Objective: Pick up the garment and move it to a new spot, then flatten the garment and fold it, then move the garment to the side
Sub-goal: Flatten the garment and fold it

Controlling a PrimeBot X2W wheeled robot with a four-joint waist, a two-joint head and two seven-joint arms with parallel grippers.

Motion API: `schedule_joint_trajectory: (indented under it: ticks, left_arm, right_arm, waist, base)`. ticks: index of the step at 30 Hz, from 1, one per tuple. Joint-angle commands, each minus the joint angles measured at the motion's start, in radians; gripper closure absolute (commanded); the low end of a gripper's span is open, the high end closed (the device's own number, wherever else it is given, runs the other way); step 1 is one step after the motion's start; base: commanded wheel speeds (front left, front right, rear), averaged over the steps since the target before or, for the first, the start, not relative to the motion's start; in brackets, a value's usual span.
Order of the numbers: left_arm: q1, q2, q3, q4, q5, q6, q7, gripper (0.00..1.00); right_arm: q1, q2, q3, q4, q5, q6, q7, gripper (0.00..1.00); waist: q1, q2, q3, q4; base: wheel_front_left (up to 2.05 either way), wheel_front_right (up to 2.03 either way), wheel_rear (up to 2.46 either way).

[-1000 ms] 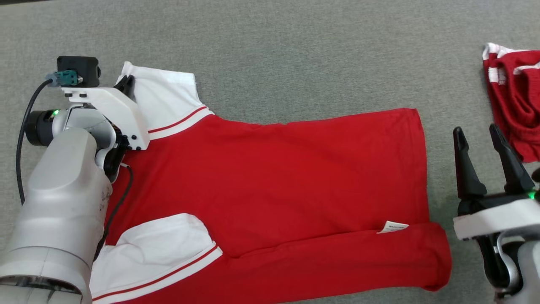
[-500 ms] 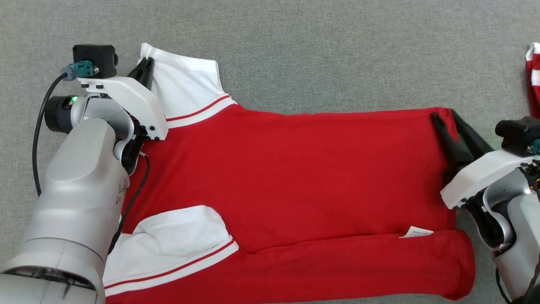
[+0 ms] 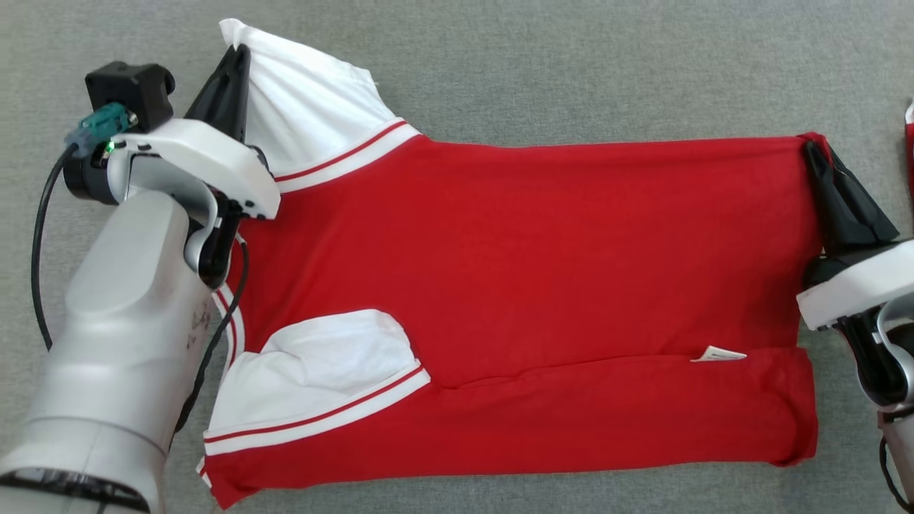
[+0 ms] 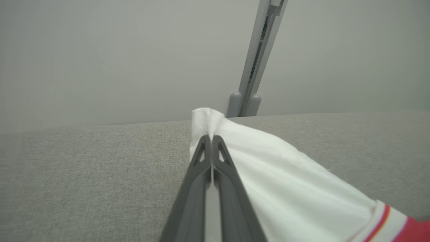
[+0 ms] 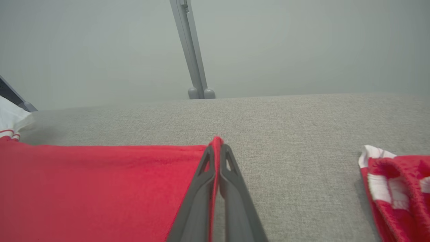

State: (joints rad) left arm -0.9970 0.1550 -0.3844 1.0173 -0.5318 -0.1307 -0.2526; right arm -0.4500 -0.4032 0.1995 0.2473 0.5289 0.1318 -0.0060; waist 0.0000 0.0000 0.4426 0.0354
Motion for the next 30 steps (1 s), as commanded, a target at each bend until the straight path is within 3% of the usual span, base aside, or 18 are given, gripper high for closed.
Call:
schedule_joint_trajectory:
  ticks: [1,9,13,19,29,30]
  left_arm:
    - [0.034,0.020,0.008,-0.038,0.006,0.007,-0.009,1.00]
    - [0.340,0.025,0.075,-0.447,0.014,0.074,-0.013,1.00]
    - [0.566,0.045,0.086,-0.658,0.002,0.139,0.006,1.00]
    - [0.871,0.080,0.095,-0.936,-0.042,0.235,0.122,1.00]
    - [1.092,0.094,0.067,-1.100,-0.092,0.308,0.257,1.00]
    - [1.109,0.097,0.068,-1.095,-0.097,0.316,0.266,1.00]
  right_arm:
    - [0.022,-0.002,-0.016,-0.006,0.016,-0.002,-0.012,1.00]
    - [0.147,0.025,-0.092,-0.027,0.109,-0.002,-0.036,1.00]
    - [0.214,0.039,-0.105,-0.043,0.139,-0.002,-0.061,1.00]
    - [0.315,0.052,-0.103,-0.085,0.158,-0.002,-0.105,1.00]
    - [0.428,0.035,-0.067,-0.118,0.080,-0.001,-0.185,1.00]
    - [0.459,0.030,-0.062,-0.115,0.052,-0.001,-0.194,0.93]
  waist:
    - [0.0000,0.0000,-0.016,0.014]
    - [0.0000,0.0000,-0.069,0.059]
    - [0.0000,0.0000,-0.103,0.063]
    - [0.0000,0.0000,-0.150,0.065]
    - [0.0000,0.0000,-0.195,0.064]
    - [0.0000,0.0000,-0.200,0.066]
  base:
    - [0.00,0.00,0.00]
    - [0.00,0.00,0.00]
    - [0.00,0.00,0.00]
    - [0.00,0.00,0.00]
    - [0.00,0.00,0.00]
    - [0.00,0.00,0.00]
